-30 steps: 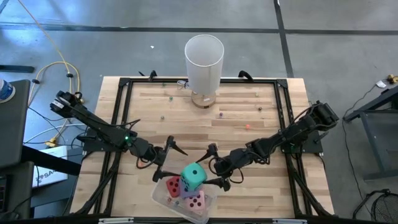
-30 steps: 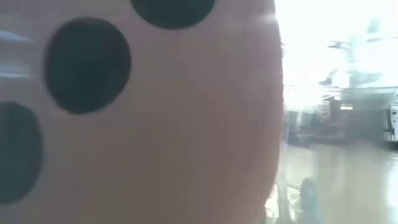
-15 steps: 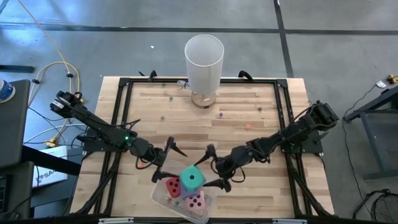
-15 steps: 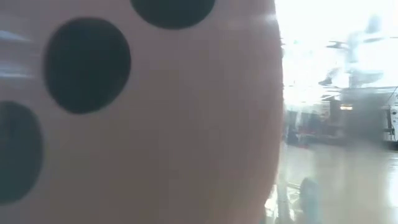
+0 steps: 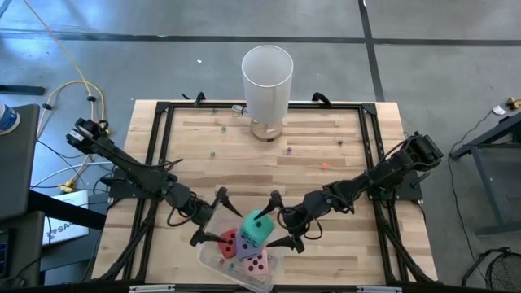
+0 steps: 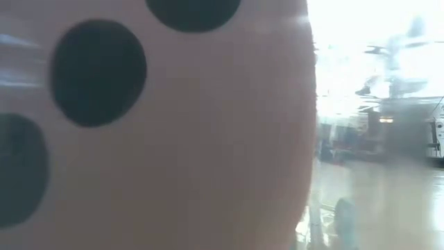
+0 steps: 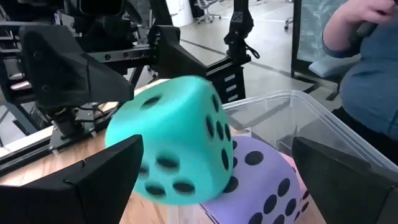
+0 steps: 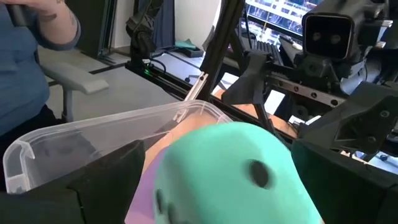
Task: Pick & Place Dice
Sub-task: Put the big light blue dice into the transparent bin
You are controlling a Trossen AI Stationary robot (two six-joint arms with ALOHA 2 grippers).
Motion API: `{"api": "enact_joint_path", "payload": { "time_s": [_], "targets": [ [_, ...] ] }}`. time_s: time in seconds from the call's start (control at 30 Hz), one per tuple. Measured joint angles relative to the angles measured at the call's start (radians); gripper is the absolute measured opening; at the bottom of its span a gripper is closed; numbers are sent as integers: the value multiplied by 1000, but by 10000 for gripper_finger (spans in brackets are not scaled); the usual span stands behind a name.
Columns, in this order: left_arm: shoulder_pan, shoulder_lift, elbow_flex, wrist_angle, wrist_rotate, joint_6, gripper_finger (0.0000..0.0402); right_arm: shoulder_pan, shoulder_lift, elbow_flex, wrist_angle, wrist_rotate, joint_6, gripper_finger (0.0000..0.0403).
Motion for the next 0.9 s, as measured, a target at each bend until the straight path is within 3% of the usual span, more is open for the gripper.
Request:
{"api": "enact_joint_path", "payload": {
  "time_s": [0.47, 0.7, 0.9],
  "targets": [
    [-3, -1, 0, 0, -2, 26, 400, 15, 0, 0, -6, 9, -4, 396],
    [-3, -3, 0, 19, -30, 26, 400, 51, 0, 0, 17, 19, -98, 396],
    [-3, -42, 0, 18, -137, 44, 400, 113, -31, 1, 17, 245, -136, 396]
  ]
}}
